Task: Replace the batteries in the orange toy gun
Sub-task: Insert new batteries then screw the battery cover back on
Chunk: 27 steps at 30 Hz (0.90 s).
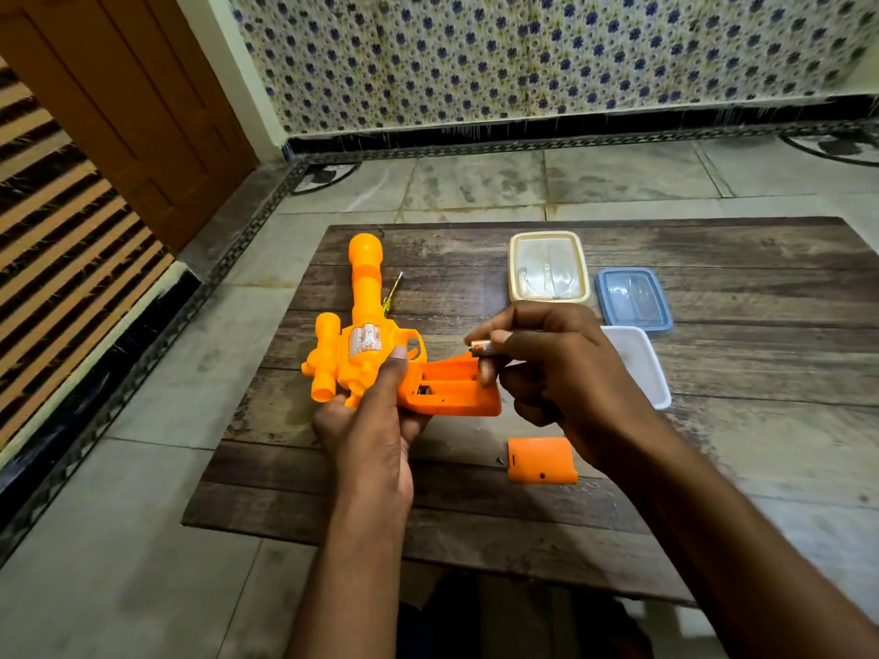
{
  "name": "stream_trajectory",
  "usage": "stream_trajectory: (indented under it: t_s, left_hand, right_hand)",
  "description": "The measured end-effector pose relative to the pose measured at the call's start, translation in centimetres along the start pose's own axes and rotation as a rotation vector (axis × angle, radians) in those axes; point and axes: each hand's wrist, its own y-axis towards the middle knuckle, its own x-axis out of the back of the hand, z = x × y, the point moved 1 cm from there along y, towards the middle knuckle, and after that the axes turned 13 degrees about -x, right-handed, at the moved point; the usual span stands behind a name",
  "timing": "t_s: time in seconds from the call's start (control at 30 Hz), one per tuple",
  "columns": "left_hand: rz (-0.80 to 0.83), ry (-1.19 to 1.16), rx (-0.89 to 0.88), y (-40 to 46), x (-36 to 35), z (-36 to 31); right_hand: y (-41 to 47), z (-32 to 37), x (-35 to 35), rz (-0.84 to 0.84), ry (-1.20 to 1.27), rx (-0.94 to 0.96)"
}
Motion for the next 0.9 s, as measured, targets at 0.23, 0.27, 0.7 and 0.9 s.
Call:
stream_trajectory:
  t_s: [0.23, 0.27, 0.7, 0.9]
  left_hand:
    - [0.003, 0.019, -0.024, -0.1, 0.0, -0.1]
    - [0.007, 0.019, -0.027, -0.1, -0.1, -0.2]
    - [0.013, 0.022, -0.026, 0.0, 0.0, 0.0]
    - [0.005, 0.032, -0.011, 0.2, 0.1, 0.2]
  right_hand:
    - [-0.3, 0.0, 0.0, -0.010, -0.155, 0.081]
    - [-0.2, 0.0, 0.2, -0.043, -0.219, 0.124]
    - [-0.3, -0.2, -0.3, -0.204, -0.944, 0.502]
    - [0.0, -0.6, -1.1, -0.175, -1.167, 0.573]
